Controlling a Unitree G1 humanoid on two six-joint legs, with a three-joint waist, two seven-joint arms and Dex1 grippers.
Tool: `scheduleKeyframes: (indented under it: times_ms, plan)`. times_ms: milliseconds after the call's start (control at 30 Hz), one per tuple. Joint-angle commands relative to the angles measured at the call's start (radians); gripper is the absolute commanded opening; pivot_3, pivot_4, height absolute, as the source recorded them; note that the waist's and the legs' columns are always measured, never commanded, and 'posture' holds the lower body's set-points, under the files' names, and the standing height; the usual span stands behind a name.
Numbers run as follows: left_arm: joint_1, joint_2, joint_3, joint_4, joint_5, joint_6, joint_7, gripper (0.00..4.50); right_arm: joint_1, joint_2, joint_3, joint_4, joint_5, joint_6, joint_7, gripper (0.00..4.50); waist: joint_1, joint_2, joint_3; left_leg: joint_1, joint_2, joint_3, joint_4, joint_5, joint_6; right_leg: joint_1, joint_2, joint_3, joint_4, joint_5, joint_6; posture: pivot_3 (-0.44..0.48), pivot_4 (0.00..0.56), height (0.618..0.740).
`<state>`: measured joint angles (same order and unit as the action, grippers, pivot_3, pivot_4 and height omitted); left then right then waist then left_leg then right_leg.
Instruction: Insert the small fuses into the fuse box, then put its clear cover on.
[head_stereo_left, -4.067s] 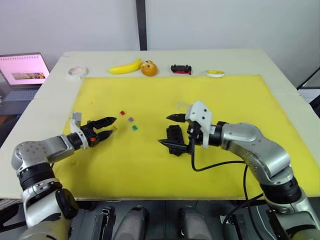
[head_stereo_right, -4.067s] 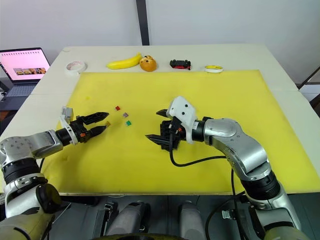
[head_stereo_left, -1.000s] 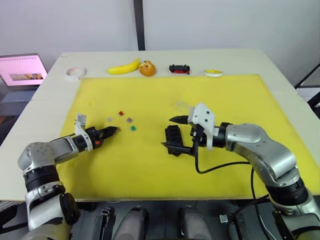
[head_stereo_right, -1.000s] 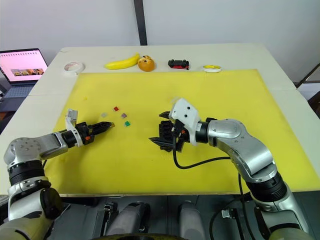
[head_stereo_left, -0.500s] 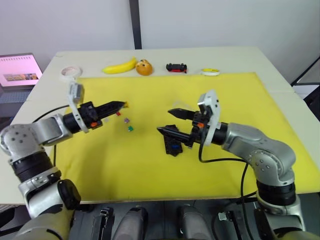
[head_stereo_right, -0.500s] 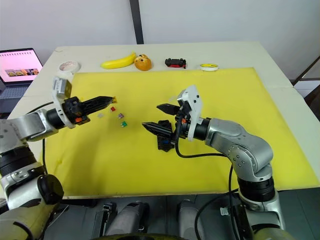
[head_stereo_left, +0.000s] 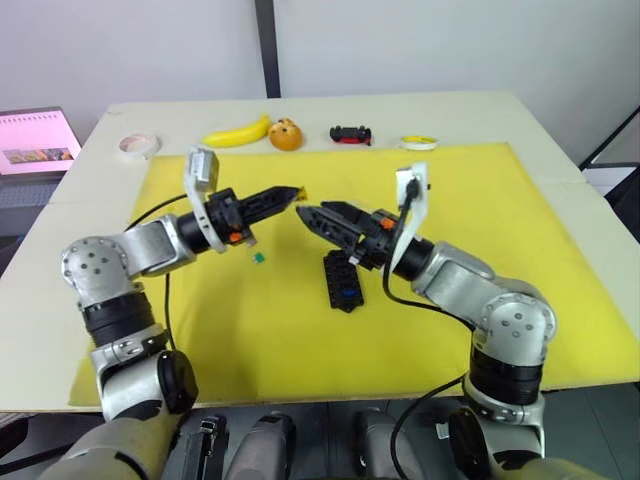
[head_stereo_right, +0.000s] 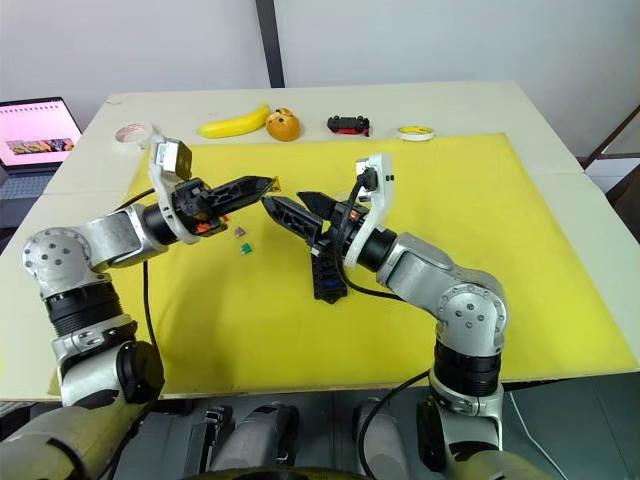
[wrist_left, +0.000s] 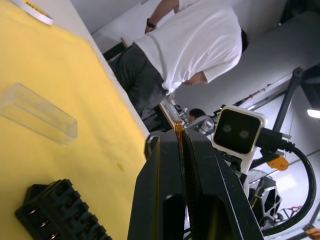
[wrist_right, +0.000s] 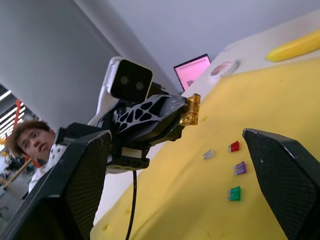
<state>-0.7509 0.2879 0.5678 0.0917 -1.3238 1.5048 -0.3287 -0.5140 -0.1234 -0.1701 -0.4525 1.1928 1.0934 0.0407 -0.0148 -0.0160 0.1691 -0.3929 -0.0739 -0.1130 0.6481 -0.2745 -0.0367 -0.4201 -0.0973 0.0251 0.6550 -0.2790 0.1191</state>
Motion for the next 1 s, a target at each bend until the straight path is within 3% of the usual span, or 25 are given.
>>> scheduleKeyframes:
  times_ms: [33, 67, 200, 533, 633, 1000]
  plan:
    - [-0.031, -0.005, -0.008, 0.011, -0.07, -0.031, 0.035, 0.04, -0.019, 0.031, -0.007, -0.014, 0.086, -0.034, -0.07, 4.5, 0.0, 0.0, 0.0, 0.0, 0.0, 0.0, 0.0, 0.0, 0.0, 0.0, 0.0, 0.0, 0.0, 0.0, 0.0, 0.0, 0.15, 0.74]
    - [-0.03, -0.004, -0.015, 0.014, -0.077, -0.037, 0.04, 0.04, -0.021, 0.037, -0.008, -0.009, 0.107, -0.044, -0.092, 4.5, -0.001, 0.0, 0.0, 0.0, 0.0, 0.0, 0.0, 0.0, 0.0, 0.0, 0.0, 0.0, 0.0, 0.0, 0.0, 0.0, 0.15, 0.74]
    - [-0.022, -0.009, -0.043, 0.016, -0.117, -0.056, 0.072, 0.0, -0.03, 0.046, -0.01, 0.013, 0.162, -0.081, -0.167, 3.2, -0.002, 0.0, 0.0, 0.0, 0.0, 0.001, 0.0, 0.0, 0.0, -0.001, 0.0, 0.0, 0.001, 0.0, 0.0, 0.0, 0.15, 0.74]
    - [0.019, 0.001, -0.104, -0.004, -0.228, -0.119, 0.138, 0.0, -0.035, 0.008, 0.02, 0.034, 0.219, -0.139, -0.209, 3.2, -0.003, 0.0, 0.0, 0.0, 0.0, 0.001, 0.0, 0.0, 0.0, -0.001, 0.001, 0.001, 0.001, 0.0, 0.0, 0.0, 0.15, 0.74]
    - [0.031, 0.011, -0.122, -0.006, -0.256, -0.14, 0.154, 0.0, -0.033, -0.007, 0.031, 0.031, 0.225, -0.149, -0.208, 1.98, -0.004, 0.0, 0.0, 0.0, 0.0, 0.001, 0.0, 0.0, 0.0, -0.001, 0.001, 0.001, 0.001, 0.0, 0.0, 0.0, 0.15, 0.74]
    - [0.059, 0.057, -0.178, -0.004, -0.323, -0.214, 0.193, 0.0, -0.022, -0.045, 0.063, 0.02, 0.253, -0.183, -0.212, 1.98, -0.003, 0.0, 0.0, 0.0, 0.0, 0.001, 0.0, 0.0, 0.0, -0.001, 0.001, 0.001, 0.001, 0.0, 0.0, 0.0, 0.15, 0.74]
